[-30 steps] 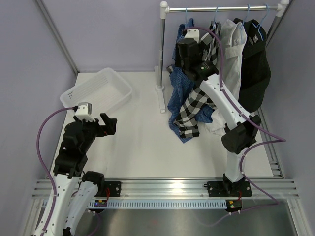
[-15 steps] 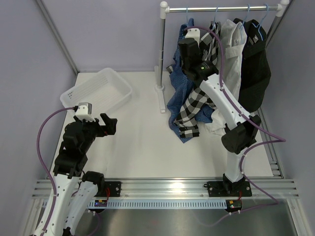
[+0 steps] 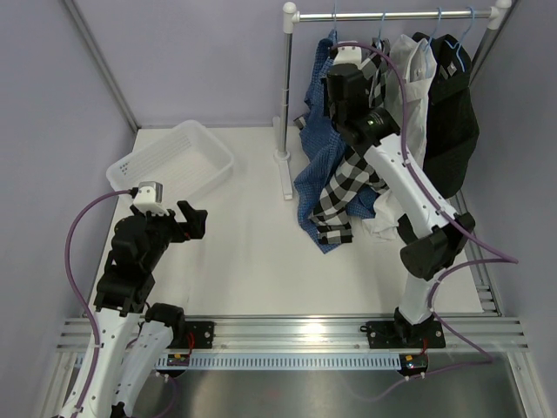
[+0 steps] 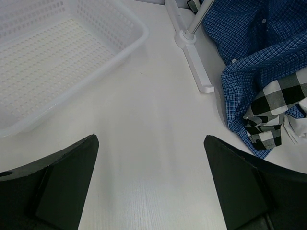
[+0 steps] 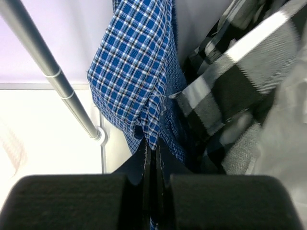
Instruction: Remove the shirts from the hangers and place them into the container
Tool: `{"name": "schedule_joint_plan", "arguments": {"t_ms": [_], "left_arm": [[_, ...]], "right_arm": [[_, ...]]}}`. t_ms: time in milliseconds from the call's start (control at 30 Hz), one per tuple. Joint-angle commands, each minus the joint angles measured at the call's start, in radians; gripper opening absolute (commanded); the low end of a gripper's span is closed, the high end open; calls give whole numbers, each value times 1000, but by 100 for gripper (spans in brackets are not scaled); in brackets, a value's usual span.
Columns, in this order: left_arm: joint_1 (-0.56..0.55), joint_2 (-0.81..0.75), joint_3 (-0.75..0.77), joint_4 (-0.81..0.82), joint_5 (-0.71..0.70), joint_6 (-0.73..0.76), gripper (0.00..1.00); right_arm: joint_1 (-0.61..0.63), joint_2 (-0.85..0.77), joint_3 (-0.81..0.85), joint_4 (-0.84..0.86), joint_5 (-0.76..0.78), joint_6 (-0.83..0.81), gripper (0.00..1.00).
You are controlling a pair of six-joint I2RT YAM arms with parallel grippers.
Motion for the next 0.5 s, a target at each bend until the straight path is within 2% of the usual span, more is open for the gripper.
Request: {"name": "schedule_joint_plan", "arguments": {"t_ms": [0, 200, 467], "left_arm": [[-5, -14, -7, 57, 19, -4, 99], [-4, -12, -7, 57, 20, -4, 99], [-4, -11, -7, 56, 22, -6, 99]], "right_arm": [[-8, -174, -11, 150, -40, -45, 0], [-6, -275, -73, 135, -86, -34, 0], [-8, -485, -337, 86, -244, 6, 0]]}}
